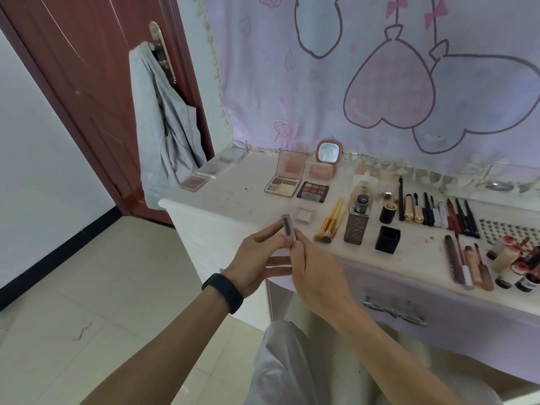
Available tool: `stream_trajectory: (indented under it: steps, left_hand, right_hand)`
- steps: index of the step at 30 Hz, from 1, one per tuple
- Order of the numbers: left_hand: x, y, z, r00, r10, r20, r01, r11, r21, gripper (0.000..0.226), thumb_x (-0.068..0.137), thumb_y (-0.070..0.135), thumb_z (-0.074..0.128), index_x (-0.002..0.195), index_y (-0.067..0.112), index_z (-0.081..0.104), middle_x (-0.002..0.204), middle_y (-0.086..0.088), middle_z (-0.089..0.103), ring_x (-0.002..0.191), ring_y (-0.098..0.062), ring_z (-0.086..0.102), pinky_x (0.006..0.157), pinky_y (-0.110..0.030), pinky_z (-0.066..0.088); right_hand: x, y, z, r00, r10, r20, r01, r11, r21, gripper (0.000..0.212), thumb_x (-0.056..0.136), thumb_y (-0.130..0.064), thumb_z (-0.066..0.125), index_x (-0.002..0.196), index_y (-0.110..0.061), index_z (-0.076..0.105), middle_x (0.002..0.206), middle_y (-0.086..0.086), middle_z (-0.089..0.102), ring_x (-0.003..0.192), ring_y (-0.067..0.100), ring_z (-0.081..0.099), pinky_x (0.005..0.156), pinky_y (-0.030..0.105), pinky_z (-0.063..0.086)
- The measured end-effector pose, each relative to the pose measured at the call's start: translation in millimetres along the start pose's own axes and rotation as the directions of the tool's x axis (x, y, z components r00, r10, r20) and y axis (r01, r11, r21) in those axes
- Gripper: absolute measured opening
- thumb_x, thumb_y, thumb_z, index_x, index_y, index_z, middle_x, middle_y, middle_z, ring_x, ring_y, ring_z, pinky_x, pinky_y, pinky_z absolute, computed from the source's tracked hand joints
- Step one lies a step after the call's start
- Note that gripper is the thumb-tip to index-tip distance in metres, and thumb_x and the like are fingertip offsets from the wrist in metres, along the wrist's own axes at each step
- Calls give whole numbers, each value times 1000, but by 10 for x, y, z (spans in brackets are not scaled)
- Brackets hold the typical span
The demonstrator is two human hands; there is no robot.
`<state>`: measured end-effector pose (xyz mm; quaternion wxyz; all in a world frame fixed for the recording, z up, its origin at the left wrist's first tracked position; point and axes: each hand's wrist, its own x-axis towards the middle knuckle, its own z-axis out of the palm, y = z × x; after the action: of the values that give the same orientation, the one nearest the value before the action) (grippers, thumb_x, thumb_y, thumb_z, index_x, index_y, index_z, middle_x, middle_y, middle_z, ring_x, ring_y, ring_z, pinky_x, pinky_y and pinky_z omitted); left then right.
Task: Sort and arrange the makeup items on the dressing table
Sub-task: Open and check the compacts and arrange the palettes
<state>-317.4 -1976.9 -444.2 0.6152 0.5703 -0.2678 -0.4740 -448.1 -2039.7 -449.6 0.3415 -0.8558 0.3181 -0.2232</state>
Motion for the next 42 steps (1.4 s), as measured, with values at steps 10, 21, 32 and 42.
stream_trajectory:
  steps: [10, 21, 32, 42]
  left_hand:
    - [-75, -4, -235, 999, 3, 43, 8, 962, -274, 42, 79, 31, 71, 121, 27, 71, 111, -11, 68, 99, -32, 69, 77, -38, 60]
    - [-147, 14, -596, 991, -17, 130, 76, 881, -467, 45, 86, 13, 67, 131, 13, 65, 131, -12, 63, 101, -29, 69, 78, -31, 60]
    - [-202, 271, -691, 999, 2, -45, 18, 892, 451, 86, 81, 29, 82, 152, 32, 34, 147, 12, 44, 113, -7, 63, 85, -22, 52]
    - [26, 218, -455, 972, 181, 148, -139, -58, 989, 106, 56, 64, 75, 143, 27, 27, 127, 1, 49, 111, -19, 39, 97, -32, 41]
  right_hand:
    - [193, -60, -119, 999, 5, 50, -1, 996, -85, 25, 108, -27, 26, 92, -19, 44, 68, -5, 51, 62, 19, 55, 57, 31, 38]
    - [311, -92, -45, 828, 471, 304, -517, 431, 740, 35, 103, -47, 47, 100, -17, 65, 76, 8, 68, 64, 18, 61, 51, 28, 52]
    - [263, -59, 69, 891, 341, 299, -453, 636, 625, 42, 101, -63, 38, 119, -34, 63, 105, -3, 67, 96, 17, 64, 73, 31, 51]
    - [284, -55, 89, 950, 202, 237, -304, 767, 566, 27, 105, -55, 32, 94, -49, 56, 95, -13, 64, 85, 10, 63, 61, 17, 54]
